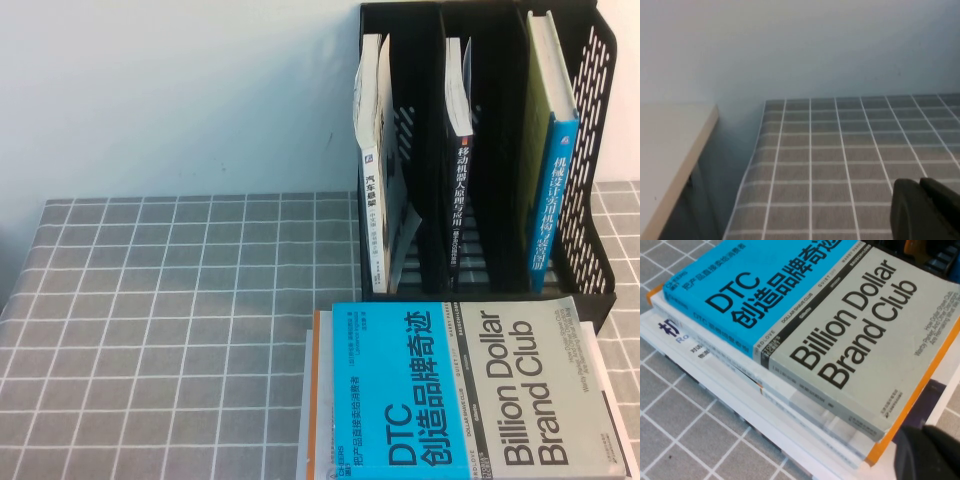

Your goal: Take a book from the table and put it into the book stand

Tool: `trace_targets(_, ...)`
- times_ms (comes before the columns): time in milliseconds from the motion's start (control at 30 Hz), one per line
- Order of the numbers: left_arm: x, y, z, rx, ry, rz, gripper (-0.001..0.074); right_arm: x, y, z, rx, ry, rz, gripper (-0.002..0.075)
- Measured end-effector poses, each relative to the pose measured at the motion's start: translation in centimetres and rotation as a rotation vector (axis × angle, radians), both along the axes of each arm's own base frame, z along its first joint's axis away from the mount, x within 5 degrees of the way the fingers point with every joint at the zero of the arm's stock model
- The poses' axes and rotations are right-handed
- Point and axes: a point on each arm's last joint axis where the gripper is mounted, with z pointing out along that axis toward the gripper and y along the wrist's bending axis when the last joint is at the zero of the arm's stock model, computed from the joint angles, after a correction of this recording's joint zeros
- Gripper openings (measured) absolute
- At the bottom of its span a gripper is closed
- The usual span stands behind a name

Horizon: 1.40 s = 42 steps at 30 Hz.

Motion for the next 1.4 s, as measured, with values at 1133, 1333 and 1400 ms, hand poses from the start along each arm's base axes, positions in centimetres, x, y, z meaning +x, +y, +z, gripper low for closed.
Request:
trace_targets(1133, -0.4, -0.2, -1.4, -0.045, 0.162, -0.009, -0.0003, 0.0, 0.0, 0.0, 0.001, 0.0, 0.0, -0.0003)
trace_targets(1333, -0.4, -0.3, -1.4, -0.043, 0.163, -0.03, -0.0003, 0.0, 0.0, 0.0, 0.001, 0.0, 0.0, -0.0003)
trace_targets(1400, -0.4, -0.4, -1.4, -0.041, 0.164, -0.051, -0.0003, 0.0, 0.0, 0.0, 0.001, 0.0, 0.0, -0.0003)
